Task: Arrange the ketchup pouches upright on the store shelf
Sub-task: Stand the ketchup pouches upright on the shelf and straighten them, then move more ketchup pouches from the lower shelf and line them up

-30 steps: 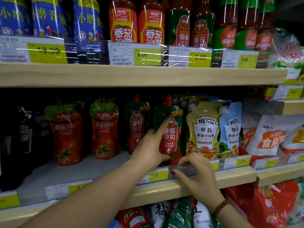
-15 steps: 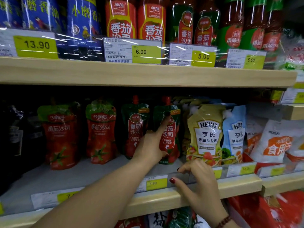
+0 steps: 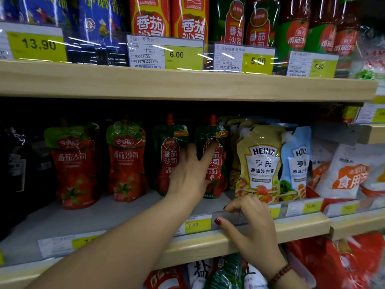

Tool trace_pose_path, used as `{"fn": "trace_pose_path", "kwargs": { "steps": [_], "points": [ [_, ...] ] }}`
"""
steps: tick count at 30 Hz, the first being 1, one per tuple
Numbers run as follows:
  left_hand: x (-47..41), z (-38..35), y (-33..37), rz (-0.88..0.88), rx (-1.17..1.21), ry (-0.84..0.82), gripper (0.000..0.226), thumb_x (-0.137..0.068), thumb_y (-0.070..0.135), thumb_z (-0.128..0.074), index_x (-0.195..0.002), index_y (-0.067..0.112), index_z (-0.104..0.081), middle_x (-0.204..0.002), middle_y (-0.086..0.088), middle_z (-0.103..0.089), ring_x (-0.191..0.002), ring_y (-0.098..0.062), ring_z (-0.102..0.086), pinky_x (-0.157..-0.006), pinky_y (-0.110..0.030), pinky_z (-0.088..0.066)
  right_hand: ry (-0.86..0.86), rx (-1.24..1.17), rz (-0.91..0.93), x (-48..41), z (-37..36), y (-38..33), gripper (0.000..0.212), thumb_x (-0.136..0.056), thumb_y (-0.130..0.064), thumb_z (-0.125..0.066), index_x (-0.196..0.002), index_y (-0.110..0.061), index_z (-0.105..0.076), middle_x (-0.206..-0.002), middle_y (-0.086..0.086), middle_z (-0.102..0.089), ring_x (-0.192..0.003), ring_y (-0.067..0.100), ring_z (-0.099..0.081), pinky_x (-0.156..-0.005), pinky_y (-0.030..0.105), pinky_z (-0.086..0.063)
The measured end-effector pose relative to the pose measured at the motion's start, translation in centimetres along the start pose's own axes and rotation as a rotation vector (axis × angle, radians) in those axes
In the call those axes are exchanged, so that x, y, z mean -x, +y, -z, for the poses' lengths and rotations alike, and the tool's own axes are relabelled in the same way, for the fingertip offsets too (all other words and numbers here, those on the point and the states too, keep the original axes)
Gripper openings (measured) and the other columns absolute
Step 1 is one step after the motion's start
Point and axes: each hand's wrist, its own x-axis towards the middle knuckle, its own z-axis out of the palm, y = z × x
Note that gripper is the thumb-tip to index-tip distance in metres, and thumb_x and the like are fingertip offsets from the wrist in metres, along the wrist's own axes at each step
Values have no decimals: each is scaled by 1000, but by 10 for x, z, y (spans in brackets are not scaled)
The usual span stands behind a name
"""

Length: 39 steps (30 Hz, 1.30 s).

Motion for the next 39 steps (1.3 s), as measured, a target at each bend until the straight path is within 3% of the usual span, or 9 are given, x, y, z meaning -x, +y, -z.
{"fn": "trace_pose_path", "kwargs": {
  "steps": [5,9,21,26,30,35,39],
  "points": [
    [-4,-1,-4,-180,-178,-30,100,-73,26,-72,-143,40,-2,-155,-2,-7,-140,-31,-2,-101,-48,-36,0,12,-10,0,0,-1,20,-80,-47,-58,-81,-28,-52,-80,-15,-51,-79,3,-46,-70,24,-36],
    [-7,-6,-3,-178,-157,-85,95,-74,20,-72,-144,37,-10,-158,3,0,-143,-28,8,-104,-47,-34,-5,12,-12,0,0,-1,19,-80,-46,-58,-82,-28,-52,-80,-16,-51,-79,3,-46,-70,24,-35],
    [-7,-1,-2,-157,-167,-131,94,-74,18,-71,-144,35,-12,-158,1,-3,-143,-29,-3,-102,-46,-35,5,0,13,0,-1,2,19,-80,-46,-58,-82,-28,-51,-79,-15,-50,-78,4,-45,-69,23,-35],
    [10,23,4,-71,1,-113,65,-77,27,-68,-135,25,-39,-150,-4,-26,-134,-30,-24,-100,-45,-39,-32,-12,-11,-2,4,-4,20,-78,-42,-61,-82,-25,-52,-80,-13,-50,-78,11,-48,-69,27,-35],
    [45,43,4,-43,240,-119,41,-82,38,-61,-118,20,-57,-122,-5,-54,-111,-23,-50,-85,-41,-49,-48,-16,-34,-4,6,-5,20,-76,-34,-67,-82,-21,-53,-80,-10,-50,-79,14,-49,-70,28,-32],
    [86,55,8,-39,222,-253,32,-83,42,-60,-111,26,-61,-107,1,-62,-97,-17,-58,-74,-35,-50,-81,-59,-93,-7,12,-15,23,-72,-26,-76,-80,-14,-58,-79,-3,-54,-80,21,-52,-71,41,-44],
    [98,52,10,1,233,-235,28,-85,29,-60,-113,26,-59,-111,-1,-65,-103,-20,-58,-77,-40,-51,-115,-51,-92,-5,20,-21,18,-75,-17,-74,-87,-9,-62,-85,0,-56,-88,22,-54,-76,30,-42]
  ]
}}
